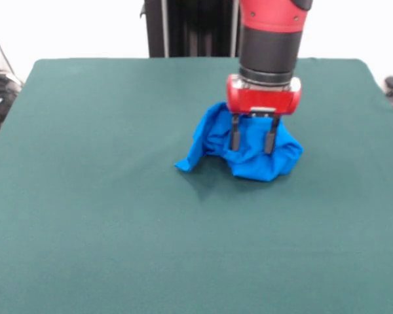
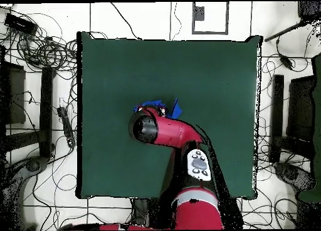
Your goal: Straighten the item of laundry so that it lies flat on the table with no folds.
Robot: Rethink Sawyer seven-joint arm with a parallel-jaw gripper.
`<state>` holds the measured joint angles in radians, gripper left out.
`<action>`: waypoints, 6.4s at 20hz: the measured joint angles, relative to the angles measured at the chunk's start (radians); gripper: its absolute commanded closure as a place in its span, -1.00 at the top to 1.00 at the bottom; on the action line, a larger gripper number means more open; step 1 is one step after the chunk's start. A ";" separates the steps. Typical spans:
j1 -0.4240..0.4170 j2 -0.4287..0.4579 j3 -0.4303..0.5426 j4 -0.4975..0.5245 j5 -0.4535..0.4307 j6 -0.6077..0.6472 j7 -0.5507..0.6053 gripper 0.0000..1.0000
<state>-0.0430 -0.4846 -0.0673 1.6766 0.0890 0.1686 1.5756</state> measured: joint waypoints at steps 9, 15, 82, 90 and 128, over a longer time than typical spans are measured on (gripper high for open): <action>0.026 -0.004 0.000 0.027 0.006 -0.033 0.000 1.00; 0.035 -0.004 0.000 0.034 0.018 -0.054 0.000 1.00; 0.316 -0.200 0.002 0.469 0.260 -0.139 0.290 1.00; 0.294 -0.194 -0.079 0.326 0.248 0.103 0.292 1.00; -0.063 0.067 -0.028 -0.092 -0.036 0.103 0.292 1.00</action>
<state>-0.1061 -0.4174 -0.0955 1.5842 0.0526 0.2715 1.8676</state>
